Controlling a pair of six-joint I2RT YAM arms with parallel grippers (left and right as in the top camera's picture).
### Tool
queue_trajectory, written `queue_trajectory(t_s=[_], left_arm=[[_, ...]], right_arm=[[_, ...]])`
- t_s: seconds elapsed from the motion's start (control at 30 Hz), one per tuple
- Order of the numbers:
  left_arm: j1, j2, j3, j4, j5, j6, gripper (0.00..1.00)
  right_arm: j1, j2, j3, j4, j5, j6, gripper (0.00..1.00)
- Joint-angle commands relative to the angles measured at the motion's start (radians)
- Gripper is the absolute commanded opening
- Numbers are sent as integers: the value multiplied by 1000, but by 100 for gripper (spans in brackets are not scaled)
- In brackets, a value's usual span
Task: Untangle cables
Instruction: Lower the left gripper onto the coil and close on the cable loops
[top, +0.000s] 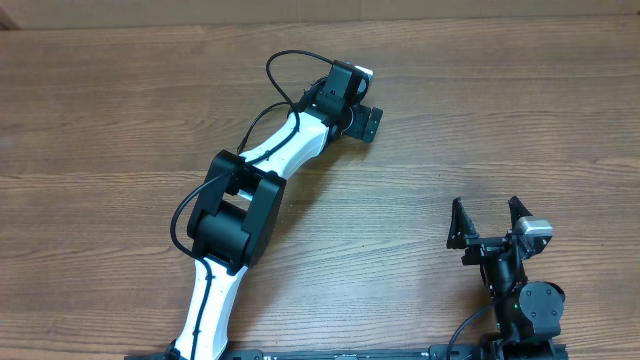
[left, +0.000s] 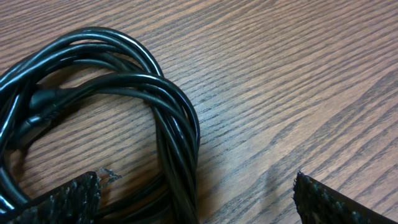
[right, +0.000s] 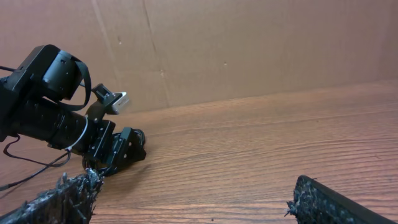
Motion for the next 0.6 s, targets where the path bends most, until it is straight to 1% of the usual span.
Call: queue_trajectory(t_s=[0.0, 0.57], left_arm=[[-6, 26, 23, 7, -12, 11, 100], [-7, 27, 20, -2, -13, 12, 100]], right_arm=[[-5, -10, -11, 5, -5, -1, 100], [-5, -10, -11, 5, -5, -1, 100]])
